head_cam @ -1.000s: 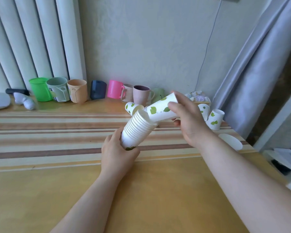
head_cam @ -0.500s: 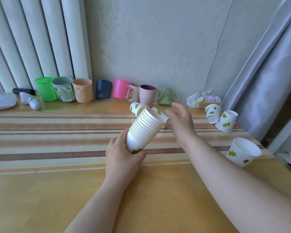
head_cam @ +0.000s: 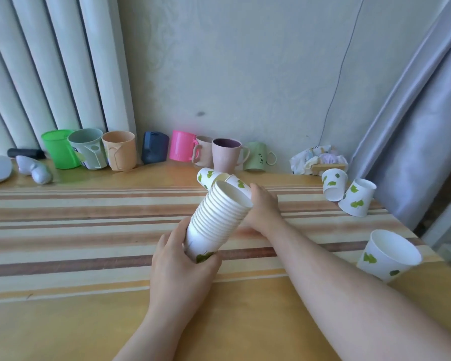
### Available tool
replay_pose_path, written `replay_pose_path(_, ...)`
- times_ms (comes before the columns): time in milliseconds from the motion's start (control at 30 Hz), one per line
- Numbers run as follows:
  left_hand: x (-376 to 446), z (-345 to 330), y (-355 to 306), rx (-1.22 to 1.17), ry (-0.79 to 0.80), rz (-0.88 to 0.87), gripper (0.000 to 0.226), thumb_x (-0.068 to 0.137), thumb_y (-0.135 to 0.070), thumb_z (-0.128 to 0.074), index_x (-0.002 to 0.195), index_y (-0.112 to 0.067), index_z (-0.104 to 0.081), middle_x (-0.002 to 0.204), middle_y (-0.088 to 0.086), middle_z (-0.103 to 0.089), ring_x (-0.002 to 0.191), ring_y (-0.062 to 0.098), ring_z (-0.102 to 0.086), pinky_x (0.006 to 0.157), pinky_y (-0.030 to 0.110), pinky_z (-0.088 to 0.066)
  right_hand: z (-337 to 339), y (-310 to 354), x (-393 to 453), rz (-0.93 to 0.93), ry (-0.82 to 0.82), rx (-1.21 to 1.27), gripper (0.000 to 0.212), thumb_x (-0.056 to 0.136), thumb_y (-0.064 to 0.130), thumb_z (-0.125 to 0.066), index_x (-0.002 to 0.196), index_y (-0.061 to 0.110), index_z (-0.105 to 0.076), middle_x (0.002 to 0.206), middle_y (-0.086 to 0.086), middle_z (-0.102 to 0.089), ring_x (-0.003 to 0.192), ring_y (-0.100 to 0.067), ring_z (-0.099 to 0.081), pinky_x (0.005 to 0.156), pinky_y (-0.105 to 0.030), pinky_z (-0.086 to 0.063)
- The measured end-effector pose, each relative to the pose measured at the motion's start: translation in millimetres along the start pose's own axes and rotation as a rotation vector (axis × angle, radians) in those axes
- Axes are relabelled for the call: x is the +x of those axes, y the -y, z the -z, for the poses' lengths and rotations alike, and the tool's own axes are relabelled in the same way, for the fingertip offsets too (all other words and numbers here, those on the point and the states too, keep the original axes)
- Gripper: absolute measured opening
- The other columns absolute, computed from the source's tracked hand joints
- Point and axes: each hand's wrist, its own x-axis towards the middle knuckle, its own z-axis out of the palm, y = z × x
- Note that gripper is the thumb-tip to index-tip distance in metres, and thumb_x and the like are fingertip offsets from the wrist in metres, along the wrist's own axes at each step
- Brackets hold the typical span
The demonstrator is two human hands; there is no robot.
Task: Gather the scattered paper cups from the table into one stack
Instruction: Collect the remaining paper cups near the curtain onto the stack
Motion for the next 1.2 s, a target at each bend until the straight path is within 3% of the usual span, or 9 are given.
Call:
replay_pose_path(100,-0.3,0.3,-2.0,0.001,-0.001,-0.001,0.073,0.070,-0.026,-0.083,0.134,-0.051,-0.059,0.104,-0.018,-0.060,0.102,0.010,-0.060,0.090,0.044,-0.054,18.5,-5.2,-24.9,-0.030,0.008,0.186,0.056,0.070,0.050,-0.064,0.121,0.027,-0.059,0.111,0.004,-0.067,0.109,-0.033,-0.057,0.092,-0.041,-0.051)
replay_pose_path(267,0.5,2.4,-5.0,-0.009,0.008,0.001,0.073,0.072,-0.025,-0.085,0.137,-0.046,-0.059,0.104,-0.015,-0.059,0.101,0.016,-0.059,0.087,0.043,-0.052,43.2,-14.7,-59.2,-0.095,-0.039,0.269,0.059,0.072,0.034,-0.087,0.119,0.026,-0.053,0.105,0.015,-0.060,0.103,-0.021,-0.064,0.073,-0.034,-0.052)
replay_pose_path(400,-1.2,3.7,-7.1,-0.017,0.032,0.006,0.075,0.073,-0.027,-0.084,0.141,-0.044,-0.058,0.103,-0.014,-0.059,0.104,0.021,-0.059,0.090,0.047,-0.054,52.7,-29.1,-85.0,-0.101,-0.012,0.264,0.080,0.071,0.027,-0.088,0.141,0.033,-0.050,0.122,0.018,-0.063,0.114,-0.020,-0.064,0.092,-0.039,-0.057)
replay_pose_path(467,-2.6,3.9,-8.3,-0.015,0.039,-0.004,0.075,0.073,-0.029,-0.085,0.141,-0.043,-0.058,0.102,-0.016,-0.058,0.105,0.023,-0.059,0.090,0.048,-0.054,57.6,-32.7,-93.4,-0.134,0.040,0.341,0.073,0.075,0.016,-0.086,0.138,0.035,-0.056,0.121,0.014,-0.068,0.118,-0.020,-0.066,0.098,-0.040,-0.057)
replay_pose_path(600,-2.8,4.7,-9.3,-0.041,0.034,0.000,0.071,0.073,-0.029,-0.086,0.136,-0.045,-0.058,0.102,-0.018,-0.056,0.106,0.021,-0.058,0.088,0.043,-0.050,77.3,-11.4,-98.3,-0.128,-0.001,0.709,0.059,0.078,0.002,-0.089,0.126,0.025,-0.063,0.116,0.005,-0.075,0.113,-0.022,-0.070,0.084,-0.035,-0.052)
replay_pose_path(800,-2.8,6.8,-8.9,-0.038,0.021,0.014,0.067,0.074,-0.027,-0.085,0.133,-0.044,-0.059,0.101,-0.018,-0.054,0.102,0.018,-0.056,0.081,0.036,-0.043,108.2,59.8,-113.4,0.109,0.054,1.252,0.030,0.094,0.008,-0.078,0.111,0.030,-0.067,0.108,0.009,-0.079,0.107,-0.017,-0.073,0.090,-0.042,-0.055)
replay_pose_path(900,-2.3,7.1,-9.5,-0.032,0.013,0.019,0.068,0.074,-0.027,-0.085,0.135,-0.043,-0.059,0.100,-0.017,-0.055,0.103,0.019,-0.057,0.080,0.036,-0.042,106.8,81.2,-121.0,0.196,0.112,1.289,0.020,0.094,0.013,-0.079,0.110,0.021,-0.071,0.099,0.003,-0.082,0.094,-0.017,-0.078,0.088,-0.041,-0.065)
replay_pose_path(1067,-3.4,7.3,-11.9,-0.031,0.005,0.038,0.071,0.073,-0.031,-0.083,0.137,-0.044,-0.057,0.103,-0.016,-0.056,0.103,0.019,-0.058,0.082,0.037,-0.045,78.6,83.5,-118.3,0.265,0.145,1.108,0.063,0.084,0.020,-0.089,0.139,0.006,-0.061,0.126,-0.021,-0.078,0.120,-0.043,-0.074,0.102,-0.065,-0.058)
replay_pose_path(1200,-2.9,7.8,-13.4,-0.026,-0.015,0.049,0.070,0.074,-0.035,-0.083,0.138,-0.041,-0.057,0.106,-0.013,-0.060,0.101,0.017,-0.058,0.080,0.037,-0.046,66.1,67.5,-110.5,0.239,0.204,1.109,0.083,0.076,0.043,-0.095,0.144,0.006,-0.063,0.140,-0.016,-0.073,0.132,-0.038,-0.067,0.095,-0.045,-0.058)
